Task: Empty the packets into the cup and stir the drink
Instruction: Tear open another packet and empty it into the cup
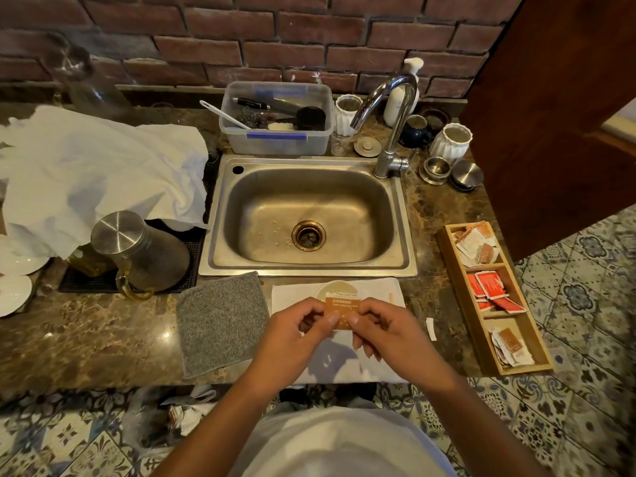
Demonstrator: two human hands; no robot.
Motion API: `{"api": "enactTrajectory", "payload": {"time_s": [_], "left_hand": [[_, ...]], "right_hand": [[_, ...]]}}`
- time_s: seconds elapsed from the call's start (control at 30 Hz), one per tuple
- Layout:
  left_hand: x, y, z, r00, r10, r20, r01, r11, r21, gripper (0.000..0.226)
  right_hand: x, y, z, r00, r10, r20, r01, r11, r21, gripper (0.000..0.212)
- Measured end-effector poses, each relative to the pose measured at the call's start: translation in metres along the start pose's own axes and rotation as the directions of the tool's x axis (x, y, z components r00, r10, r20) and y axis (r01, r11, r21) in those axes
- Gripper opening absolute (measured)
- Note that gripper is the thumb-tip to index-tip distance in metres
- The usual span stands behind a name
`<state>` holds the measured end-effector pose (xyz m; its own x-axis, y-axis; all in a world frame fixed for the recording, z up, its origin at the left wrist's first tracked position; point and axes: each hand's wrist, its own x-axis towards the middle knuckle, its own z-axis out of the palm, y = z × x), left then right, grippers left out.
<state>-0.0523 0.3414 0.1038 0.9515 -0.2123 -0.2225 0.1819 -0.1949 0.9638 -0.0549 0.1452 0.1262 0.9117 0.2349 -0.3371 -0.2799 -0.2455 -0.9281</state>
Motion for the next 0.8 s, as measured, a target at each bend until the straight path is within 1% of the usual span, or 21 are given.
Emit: {"api": "enactTrajectory", "payload": {"time_s": [0.13,0.3,0.4,0.5,0.63,0.8], "left_hand": [[0.001,-0.008,0.003,0.996,-0.077,0.042,0.078,0.997,-0.020,0.015],[0.000,-0.015,0.005,0.994,-0.100,0.045,0.103,0.993,-0.060,0.016],[0.001,-0.019,0.006,0.992,-0.120,0.045,0.122,0.991,-0.062,0.017],[0.002,-0.026,0.007,0.990,-0.136,0.046,0.139,0.988,-0.070,0.016],[0.002,-0.034,0.009,0.984,-0.175,0.031,0.176,0.982,-0.061,0.015],[0.005,-0.046,0.014,0.974,-0.223,0.041,0.226,0.970,-0.092,0.017]], "right_hand": [[0.001,0.007,-0.001,0.999,0.031,0.016,-0.031,1.000,0.000,0.020],[0.002,0.017,0.001,0.997,0.079,0.010,-0.079,0.997,-0.002,0.020],[0.004,0.021,0.003,0.995,0.104,-0.008,-0.104,0.994,-0.027,0.020],[0.005,0.027,0.003,0.993,0.114,0.007,-0.114,0.992,-0.053,0.019],[0.007,0.031,0.004,0.983,0.180,0.015,-0.179,0.981,-0.075,0.023],[0.009,0.037,0.004,0.991,0.127,0.036,-0.122,0.986,-0.116,0.022]]}}
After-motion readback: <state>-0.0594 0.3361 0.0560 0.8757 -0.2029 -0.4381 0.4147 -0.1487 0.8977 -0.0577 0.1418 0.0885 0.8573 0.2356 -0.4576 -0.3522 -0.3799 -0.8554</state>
